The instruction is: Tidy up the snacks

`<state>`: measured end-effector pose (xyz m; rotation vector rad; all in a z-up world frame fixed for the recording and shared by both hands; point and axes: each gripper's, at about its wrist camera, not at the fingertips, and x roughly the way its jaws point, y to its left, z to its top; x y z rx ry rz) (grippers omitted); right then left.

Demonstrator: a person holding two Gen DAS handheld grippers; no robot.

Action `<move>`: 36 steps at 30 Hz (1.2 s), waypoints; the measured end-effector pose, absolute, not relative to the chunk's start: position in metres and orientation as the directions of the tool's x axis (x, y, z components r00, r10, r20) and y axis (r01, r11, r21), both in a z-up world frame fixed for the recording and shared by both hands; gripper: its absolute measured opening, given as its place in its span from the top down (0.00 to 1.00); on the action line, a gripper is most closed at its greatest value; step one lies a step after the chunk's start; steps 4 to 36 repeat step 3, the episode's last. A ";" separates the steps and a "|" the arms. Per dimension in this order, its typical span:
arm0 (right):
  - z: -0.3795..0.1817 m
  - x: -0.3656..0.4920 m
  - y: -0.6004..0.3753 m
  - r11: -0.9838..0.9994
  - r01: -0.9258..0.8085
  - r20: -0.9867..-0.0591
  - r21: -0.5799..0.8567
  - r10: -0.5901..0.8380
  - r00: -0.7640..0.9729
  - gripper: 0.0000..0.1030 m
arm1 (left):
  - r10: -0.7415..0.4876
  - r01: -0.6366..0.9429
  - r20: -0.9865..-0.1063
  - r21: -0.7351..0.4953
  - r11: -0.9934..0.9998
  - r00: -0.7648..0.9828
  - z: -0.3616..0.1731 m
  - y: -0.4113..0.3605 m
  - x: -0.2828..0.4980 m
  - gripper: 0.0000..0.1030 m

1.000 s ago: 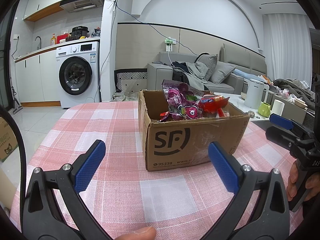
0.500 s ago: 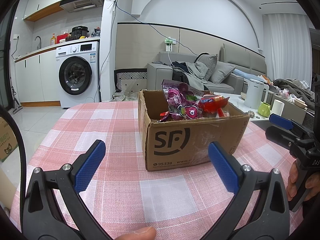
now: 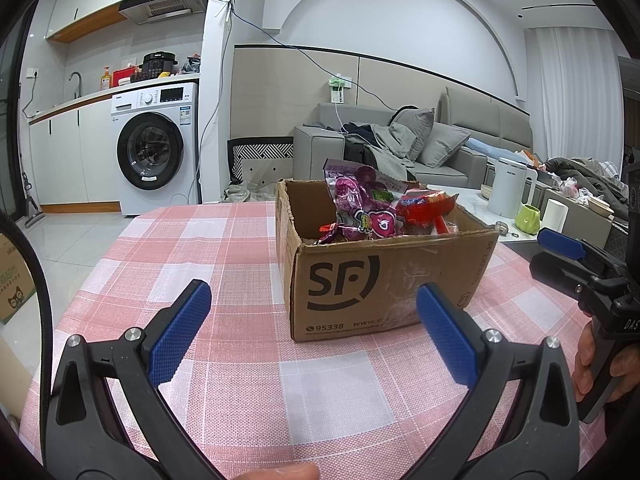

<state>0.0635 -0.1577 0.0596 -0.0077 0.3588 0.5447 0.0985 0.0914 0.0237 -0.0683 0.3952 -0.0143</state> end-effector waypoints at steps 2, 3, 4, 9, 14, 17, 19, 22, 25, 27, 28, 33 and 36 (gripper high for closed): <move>0.060 0.064 -0.158 0.857 -0.508 -0.336 0.088 0.506 0.795 0.00 | -0.028 0.001 -0.385 -0.070 0.998 0.922 0.023 0.091 0.099 0.01; 0.060 0.064 -0.158 0.857 -0.508 -0.335 0.088 0.506 0.795 0.00 | -0.028 0.001 -0.385 -0.070 0.998 0.923 0.023 0.091 0.099 0.01; 0.060 0.064 -0.158 0.857 -0.508 -0.335 0.088 0.506 0.795 0.00 | -0.028 0.001 -0.385 -0.070 0.998 0.923 0.023 0.091 0.099 0.01; 0.060 0.064 -0.158 0.857 -0.508 -0.335 0.088 0.506 0.795 0.00 | -0.028 0.001 -0.385 -0.070 0.998 0.923 0.023 0.091 0.099 0.01; 0.060 0.064 -0.158 0.857 -0.508 -0.335 0.088 0.506 0.795 0.00 | -0.028 0.001 -0.385 -0.070 0.998 0.923 0.023 0.091 0.099 0.01; 0.060 0.064 -0.158 0.857 -0.508 -0.335 0.088 0.506 0.795 0.00 | -0.028 0.001 -0.385 -0.070 0.998 0.923 0.023 0.091 0.099 0.01; 0.060 0.064 -0.158 0.857 -0.508 -0.335 0.088 0.506 0.795 0.00 | -0.028 0.001 -0.385 -0.070 0.998 0.923 0.023 0.091 0.099 0.01; 0.060 0.064 -0.158 0.857 -0.508 -0.335 0.088 0.506 0.795 0.00 | -0.028 0.001 -0.385 -0.070 0.998 0.923 0.023 0.091 0.099 0.01; 0.060 0.064 -0.158 0.857 -0.508 -0.335 0.088 0.506 0.795 0.00 | -0.028 0.001 -0.385 -0.070 0.998 0.923 0.023 0.091 0.099 0.01; 0.060 0.064 -0.158 0.857 -0.508 -0.335 0.088 0.506 0.795 0.00 | -0.028 0.001 -0.385 -0.070 0.998 0.923 0.023 0.091 0.099 0.01; 0.060 0.064 -0.158 0.857 -0.508 -0.335 0.088 0.506 0.795 0.00 | -0.028 0.001 -0.385 -0.070 0.998 0.923 0.023 0.091 0.099 0.01; 0.060 0.064 -0.158 0.857 -0.508 -0.335 0.088 0.506 0.795 0.00 | -0.028 0.001 -0.385 -0.070 0.998 0.923 0.023 0.091 0.099 0.01; 0.060 0.064 -0.158 0.857 -0.508 -0.335 0.088 0.506 0.795 0.00 | -0.028 0.001 -0.385 -0.070 0.998 0.923 0.023 0.091 0.099 0.01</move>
